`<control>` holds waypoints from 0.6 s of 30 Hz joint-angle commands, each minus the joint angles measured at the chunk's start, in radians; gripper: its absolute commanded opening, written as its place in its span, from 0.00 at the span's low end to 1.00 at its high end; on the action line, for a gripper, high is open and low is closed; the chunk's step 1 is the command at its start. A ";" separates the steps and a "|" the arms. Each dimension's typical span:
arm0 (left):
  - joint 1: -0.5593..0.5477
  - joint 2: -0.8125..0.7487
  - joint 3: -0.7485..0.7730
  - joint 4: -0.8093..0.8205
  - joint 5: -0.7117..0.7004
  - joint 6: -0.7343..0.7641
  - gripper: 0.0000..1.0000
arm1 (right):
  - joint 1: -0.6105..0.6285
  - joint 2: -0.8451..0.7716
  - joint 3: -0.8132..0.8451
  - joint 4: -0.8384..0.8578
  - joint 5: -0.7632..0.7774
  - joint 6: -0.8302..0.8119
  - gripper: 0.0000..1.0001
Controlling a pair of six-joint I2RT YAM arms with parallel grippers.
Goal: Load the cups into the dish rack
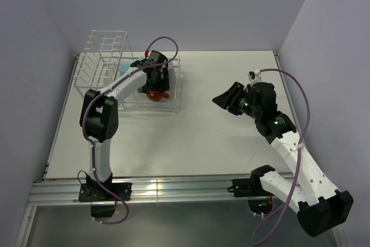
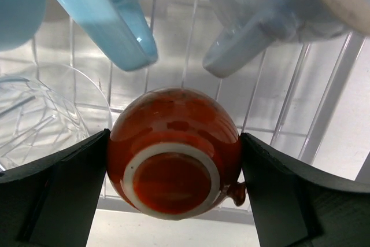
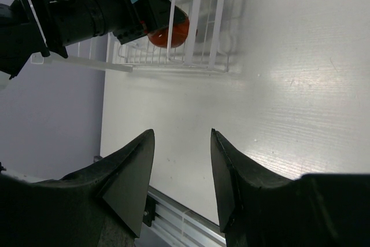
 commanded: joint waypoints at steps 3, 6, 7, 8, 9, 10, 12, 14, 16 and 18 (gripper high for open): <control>-0.025 -0.047 -0.013 -0.008 -0.025 -0.013 0.97 | -0.007 -0.009 -0.001 0.035 0.000 -0.013 0.51; -0.027 -0.045 -0.008 -0.014 -0.029 -0.013 0.97 | -0.005 -0.009 -0.001 0.035 0.000 -0.013 0.51; -0.028 -0.045 -0.007 -0.014 -0.031 -0.013 0.97 | -0.007 -0.010 -0.001 0.035 -0.001 -0.013 0.51; -0.028 -0.048 -0.005 -0.014 -0.032 -0.013 0.97 | -0.007 -0.010 0.001 0.034 0.000 -0.013 0.51; -0.031 -0.051 -0.007 -0.013 -0.035 -0.013 0.97 | -0.005 -0.010 0.001 0.034 0.002 -0.015 0.51; -0.033 -0.061 -0.008 -0.011 -0.035 -0.013 0.97 | -0.005 -0.012 0.002 0.034 0.002 -0.015 0.51; -0.036 -0.073 -0.004 -0.014 -0.040 -0.011 0.97 | -0.007 -0.012 0.005 0.032 -0.001 -0.016 0.51; -0.038 -0.084 0.004 -0.019 -0.049 -0.011 0.97 | -0.007 -0.010 0.006 0.031 -0.001 -0.018 0.51; -0.038 -0.096 0.013 -0.028 -0.057 -0.011 0.98 | -0.007 -0.010 0.009 0.029 0.000 -0.018 0.51; -0.039 -0.108 0.022 -0.031 -0.071 -0.008 0.99 | -0.007 -0.009 0.010 0.029 0.000 -0.019 0.51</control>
